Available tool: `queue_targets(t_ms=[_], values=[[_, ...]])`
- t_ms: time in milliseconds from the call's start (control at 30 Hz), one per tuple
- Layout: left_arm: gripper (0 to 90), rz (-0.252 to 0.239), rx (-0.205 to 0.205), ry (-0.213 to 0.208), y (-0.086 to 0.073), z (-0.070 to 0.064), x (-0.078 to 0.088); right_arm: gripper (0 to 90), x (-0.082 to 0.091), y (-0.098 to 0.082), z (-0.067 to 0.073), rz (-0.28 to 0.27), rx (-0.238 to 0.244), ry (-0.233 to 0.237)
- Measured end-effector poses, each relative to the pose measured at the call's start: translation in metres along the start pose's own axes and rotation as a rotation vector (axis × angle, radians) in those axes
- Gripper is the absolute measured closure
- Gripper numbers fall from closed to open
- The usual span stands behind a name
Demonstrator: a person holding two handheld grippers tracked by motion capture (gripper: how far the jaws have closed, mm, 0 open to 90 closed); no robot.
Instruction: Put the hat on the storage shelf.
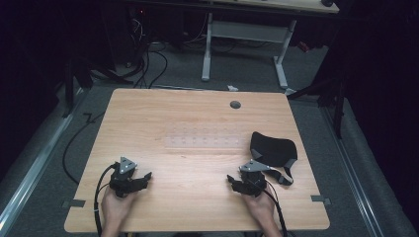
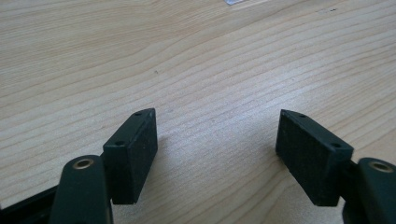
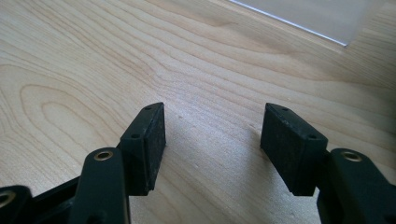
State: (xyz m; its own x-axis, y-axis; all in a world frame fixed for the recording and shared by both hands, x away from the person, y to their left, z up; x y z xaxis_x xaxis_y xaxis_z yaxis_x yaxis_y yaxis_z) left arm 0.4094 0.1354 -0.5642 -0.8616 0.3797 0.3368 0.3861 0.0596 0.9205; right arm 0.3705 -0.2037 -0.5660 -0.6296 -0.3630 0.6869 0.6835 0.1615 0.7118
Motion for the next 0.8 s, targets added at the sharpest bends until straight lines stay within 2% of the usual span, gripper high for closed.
queue_targets(t_ms=[367, 600, 700, 800], values=[[29.4, 0.0, 0.003, -0.002, 0.0001, 0.0, 0.0001, 39.5, 0.0, -0.0001, 0.0001, 0.001, 0.0, 0.001], [30.0, 0.006, -0.01, -0.028, -0.0009, -0.0035, 0.0006, 39.4, -0.0001, 0.0, 0.0, 0.001, -0.001, 0.001], [24.6, 0.013, -0.011, -0.018, -0.0014, -0.0027, 0.0, 39.5, -0.0001, 0.0, 0.0, 0.001, -0.001, 0.001], [23.7, 0.015, -0.012, -0.019, -0.0016, -0.003, 0.0, 39.0, 0.0004, -0.0005, 0.0006, 0.001, -0.001, -0.001]])
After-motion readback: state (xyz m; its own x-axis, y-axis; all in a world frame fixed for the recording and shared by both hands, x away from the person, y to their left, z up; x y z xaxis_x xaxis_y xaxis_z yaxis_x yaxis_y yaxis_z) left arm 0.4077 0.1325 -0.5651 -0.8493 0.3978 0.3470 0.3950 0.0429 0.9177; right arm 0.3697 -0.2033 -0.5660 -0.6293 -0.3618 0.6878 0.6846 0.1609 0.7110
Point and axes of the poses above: each handheld gripper's, and its own axes: x roughly backward along the jaws, y roughly out of its top, z roughly to its left, the point moved 5 cm from there along -x, roughly forward along the jaws, and after that the axes turned 13 degrees about -x, right-handed, at the moved point
